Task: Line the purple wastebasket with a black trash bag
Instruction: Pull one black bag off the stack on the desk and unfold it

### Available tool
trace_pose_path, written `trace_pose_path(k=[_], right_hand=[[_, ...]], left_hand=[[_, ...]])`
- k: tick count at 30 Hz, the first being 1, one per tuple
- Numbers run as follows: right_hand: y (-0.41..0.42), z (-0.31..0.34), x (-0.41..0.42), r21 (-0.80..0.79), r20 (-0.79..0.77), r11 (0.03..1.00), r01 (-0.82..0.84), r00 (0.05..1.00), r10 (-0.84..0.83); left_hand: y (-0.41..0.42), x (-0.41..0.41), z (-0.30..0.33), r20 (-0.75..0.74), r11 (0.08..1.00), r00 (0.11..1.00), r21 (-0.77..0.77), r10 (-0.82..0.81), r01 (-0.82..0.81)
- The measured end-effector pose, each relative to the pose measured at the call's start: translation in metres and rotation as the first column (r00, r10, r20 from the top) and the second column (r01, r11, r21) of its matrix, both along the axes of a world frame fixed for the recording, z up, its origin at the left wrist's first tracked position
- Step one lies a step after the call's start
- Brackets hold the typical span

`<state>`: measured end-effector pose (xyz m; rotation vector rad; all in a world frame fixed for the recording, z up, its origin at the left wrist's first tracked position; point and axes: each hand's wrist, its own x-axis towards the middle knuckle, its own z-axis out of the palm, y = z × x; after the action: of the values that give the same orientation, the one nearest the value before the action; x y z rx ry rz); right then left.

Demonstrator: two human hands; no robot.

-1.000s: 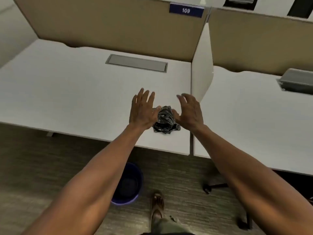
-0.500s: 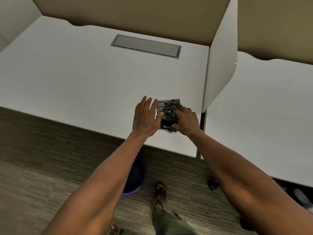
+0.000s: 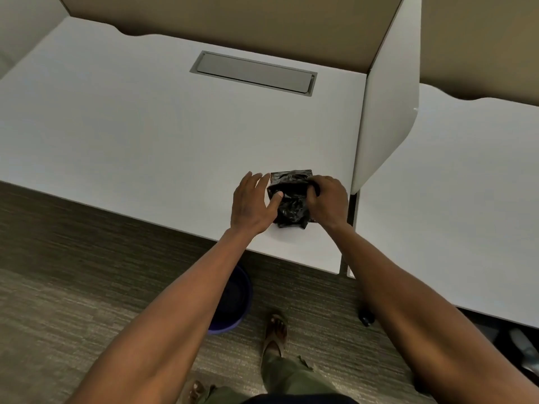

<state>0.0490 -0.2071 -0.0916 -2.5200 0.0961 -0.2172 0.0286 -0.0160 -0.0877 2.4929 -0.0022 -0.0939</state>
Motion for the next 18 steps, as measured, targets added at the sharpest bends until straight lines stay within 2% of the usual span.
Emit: trace_pose_path(k=[4, 7, 9, 14, 18], right_hand=[[-0.007, 0.024, -0.008, 0.253, 0.117, 0.967, 0.018, 0.992, -0.049], [-0.016, 0.039, -0.012, 0.441, 0.08, 0.896, -0.06, 0.996, 0.027], [-0.021, 0.048, -0.012, 0.545, 0.036, 0.837, -0.054, 0.999, 0.041], [-0.031, 0.064, -0.007, 0.702, -0.062, 0.712, 0.013, 0.997, 0.043], [-0.026, 0.071, -0.002, 0.768, -0.154, 0.639, 0.047, 0.982, 0.112]], left_hand=[[0.0, -0.002, 0.01, -0.085, 0.973, 0.994, -0.225, -0.076, 0.055], [0.004, -0.006, 0.021, -0.091, 0.932, 0.99, -0.357, -0.105, 0.066], [0.009, -0.009, 0.03, -0.096, 0.904, 0.992, -0.426, -0.082, 0.034], [0.035, -0.023, 0.055, -0.021, 0.915, 0.997, -0.398, -0.075, 0.06], [0.056, -0.034, 0.085, -0.098, 0.918, 0.98, -0.377, -0.171, 0.122]])
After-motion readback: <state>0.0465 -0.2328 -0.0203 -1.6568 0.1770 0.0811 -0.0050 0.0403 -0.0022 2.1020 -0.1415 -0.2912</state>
